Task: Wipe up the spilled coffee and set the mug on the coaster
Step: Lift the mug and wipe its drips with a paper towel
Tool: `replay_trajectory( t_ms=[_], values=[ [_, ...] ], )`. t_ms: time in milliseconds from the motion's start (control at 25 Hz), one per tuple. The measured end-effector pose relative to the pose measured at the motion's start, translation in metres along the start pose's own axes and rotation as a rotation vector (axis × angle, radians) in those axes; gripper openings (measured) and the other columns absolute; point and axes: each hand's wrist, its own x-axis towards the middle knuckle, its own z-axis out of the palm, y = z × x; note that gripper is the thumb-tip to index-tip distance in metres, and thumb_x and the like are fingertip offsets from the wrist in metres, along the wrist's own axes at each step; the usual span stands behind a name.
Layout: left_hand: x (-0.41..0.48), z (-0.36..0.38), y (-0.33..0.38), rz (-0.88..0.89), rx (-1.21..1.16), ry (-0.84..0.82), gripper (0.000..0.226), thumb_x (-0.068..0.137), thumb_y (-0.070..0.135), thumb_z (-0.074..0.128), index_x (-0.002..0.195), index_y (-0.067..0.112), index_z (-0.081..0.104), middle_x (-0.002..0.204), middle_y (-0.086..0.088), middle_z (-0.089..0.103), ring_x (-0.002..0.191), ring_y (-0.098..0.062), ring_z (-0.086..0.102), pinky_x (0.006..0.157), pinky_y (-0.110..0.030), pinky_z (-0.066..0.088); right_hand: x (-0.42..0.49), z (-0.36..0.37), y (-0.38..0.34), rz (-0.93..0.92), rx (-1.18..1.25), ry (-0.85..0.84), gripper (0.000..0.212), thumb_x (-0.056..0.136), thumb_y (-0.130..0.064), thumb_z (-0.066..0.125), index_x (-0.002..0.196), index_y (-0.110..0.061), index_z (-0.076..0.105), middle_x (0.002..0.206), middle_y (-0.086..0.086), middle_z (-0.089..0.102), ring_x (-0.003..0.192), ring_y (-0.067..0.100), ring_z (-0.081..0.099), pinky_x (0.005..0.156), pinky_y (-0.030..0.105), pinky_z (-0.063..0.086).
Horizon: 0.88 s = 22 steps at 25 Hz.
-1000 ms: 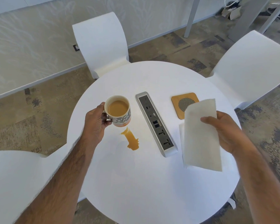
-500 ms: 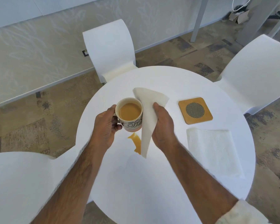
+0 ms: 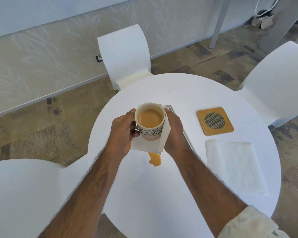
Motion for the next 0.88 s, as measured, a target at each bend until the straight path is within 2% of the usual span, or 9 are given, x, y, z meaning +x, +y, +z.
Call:
replay_trajectory(
  t_ms=[80,160,280,360,440,520,600,680,880],
  values=[
    [0.001,-0.002,0.0,0.003,0.007,0.008,0.029,0.096,0.034,0.068,0.068,0.026,0.069,0.097,-0.012,0.043,0.072,-0.021,0.042,0.053,-0.027,0.043,0.0,0.0,0.0,0.125,0.138,0.021,0.033,0.097,-0.021,0.056,0.067,-0.025,0.07,0.076,0.0,0.066,0.078,0.023,0.062,0.074,0.039,0.051],
    [0.001,-0.002,0.001,0.006,0.008,0.015,0.023,0.093,0.037,0.071,0.074,0.024,0.067,0.099,-0.012,0.042,0.08,-0.027,0.04,0.055,-0.028,0.045,0.002,-0.001,0.004,0.237,0.294,0.012,0.014,0.094,-0.021,0.059,0.086,-0.015,0.07,0.094,0.013,0.064,0.09,0.031,0.062,0.085,0.046,0.05],
    [-0.002,-0.001,0.001,0.014,-0.008,0.046,0.026,0.076,0.043,0.079,0.079,0.021,0.065,0.091,-0.012,0.038,0.071,-0.019,0.04,0.052,-0.026,0.046,0.003,0.003,0.008,0.363,0.548,-0.129,0.026,0.102,-0.025,0.046,0.118,-0.006,0.052,0.117,0.02,0.048,0.104,0.038,0.049,0.092,0.052,0.041],
    [-0.002,0.002,0.002,0.012,-0.049,0.075,0.03,0.065,0.046,0.082,0.074,0.023,0.066,0.08,-0.01,0.038,0.064,-0.016,0.04,0.05,-0.025,0.046,0.004,0.004,0.009,0.413,0.652,-0.223,0.039,0.108,-0.027,0.023,0.121,-0.002,0.051,0.114,0.021,0.051,0.098,0.038,0.051,0.085,0.049,0.042],
    [-0.003,0.005,0.003,0.012,-0.074,0.096,0.025,0.063,0.047,0.082,0.067,0.026,0.069,0.072,-0.005,0.04,0.061,-0.014,0.043,0.049,-0.025,0.047,0.008,0.0,0.017,0.365,0.671,-0.217,0.046,0.11,-0.017,0.018,0.103,0.0,0.06,0.093,0.016,0.064,0.082,0.032,0.063,0.073,0.04,0.052],
    [-0.003,0.007,0.003,0.015,-0.073,0.114,0.022,0.07,0.044,0.08,0.063,0.026,0.073,0.068,-0.002,0.041,0.059,-0.011,0.044,0.048,-0.024,0.047,0.008,-0.003,0.021,0.296,0.643,-0.176,0.039,0.109,-0.009,0.024,0.097,-0.003,0.061,0.082,0.013,0.068,0.074,0.026,0.068,0.064,0.035,0.057],
    [-0.004,0.01,0.003,0.018,-0.079,0.136,0.026,0.082,0.04,0.077,0.06,0.026,0.074,0.067,-0.002,0.041,0.057,-0.01,0.045,0.048,-0.023,0.047,0.006,0.001,0.02,0.265,0.634,-0.119,0.029,0.108,-0.007,0.031,0.102,-0.002,0.058,0.084,0.013,0.067,0.074,0.025,0.068,0.061,0.034,0.057],
    [-0.004,0.012,0.002,0.02,-0.095,0.161,0.036,0.093,0.035,0.072,0.058,0.027,0.072,0.065,-0.002,0.039,0.056,-0.011,0.045,0.048,-0.023,0.047,0.007,0.006,0.02,0.287,0.65,-0.066,0.021,0.106,-0.01,0.038,0.114,-0.004,0.056,0.094,0.016,0.062,0.082,0.028,0.063,0.064,0.034,0.056],
    [-0.004,0.017,0.005,0.039,-0.119,0.195,0.039,0.097,0.032,0.067,0.059,0.028,0.072,0.071,-0.002,0.048,0.062,-0.011,0.051,0.051,-0.024,0.05,0.001,0.017,0.029,0.37,0.708,0.02,0.041,0.104,-0.017,0.055,0.139,0.003,0.056,0.134,0.026,0.063,0.117,0.036,0.062,0.081,0.042,0.061]
  ],
)
